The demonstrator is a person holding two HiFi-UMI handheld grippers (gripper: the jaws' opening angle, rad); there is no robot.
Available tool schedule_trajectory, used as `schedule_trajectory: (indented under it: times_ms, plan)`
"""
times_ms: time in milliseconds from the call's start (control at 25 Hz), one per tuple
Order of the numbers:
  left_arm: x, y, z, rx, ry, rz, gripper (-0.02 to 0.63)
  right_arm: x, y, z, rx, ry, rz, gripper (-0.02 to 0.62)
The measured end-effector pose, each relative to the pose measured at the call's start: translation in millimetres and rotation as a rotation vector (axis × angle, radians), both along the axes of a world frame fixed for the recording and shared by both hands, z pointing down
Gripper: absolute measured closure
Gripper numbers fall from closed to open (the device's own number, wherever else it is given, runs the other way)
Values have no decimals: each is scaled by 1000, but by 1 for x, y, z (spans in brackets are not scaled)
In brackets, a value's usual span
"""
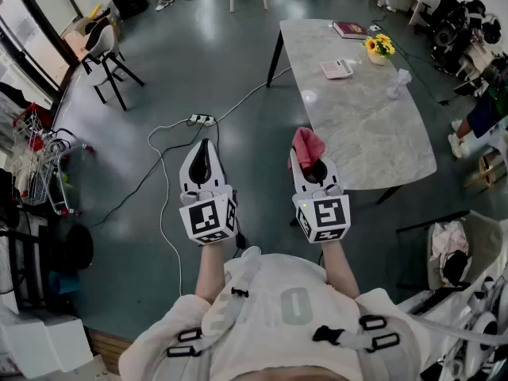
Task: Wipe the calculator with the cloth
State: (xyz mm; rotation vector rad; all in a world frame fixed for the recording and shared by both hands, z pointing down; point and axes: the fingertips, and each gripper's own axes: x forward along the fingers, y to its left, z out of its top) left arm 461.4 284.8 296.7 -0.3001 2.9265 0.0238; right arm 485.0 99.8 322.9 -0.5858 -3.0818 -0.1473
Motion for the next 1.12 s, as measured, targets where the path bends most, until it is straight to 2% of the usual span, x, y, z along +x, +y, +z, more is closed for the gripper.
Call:
schedule_trajectory:
  times_ms: [360, 600, 760, 1120]
  plan:
    - [-2, -14, 10, -8, 21, 40, 586, -4, -1, 9, -22, 40, 1, 541]
    - [-8, -7, 24, 1, 58, 39, 586, -8, -2, 22, -56, 77, 2, 541]
    - [-18, 12, 30, 13, 66, 31, 586, -19, 15, 22, -57, 68, -12, 541]
    - [-61, 74, 44, 56, 80, 28, 586, -58, 77, 27, 21, 49, -6, 541]
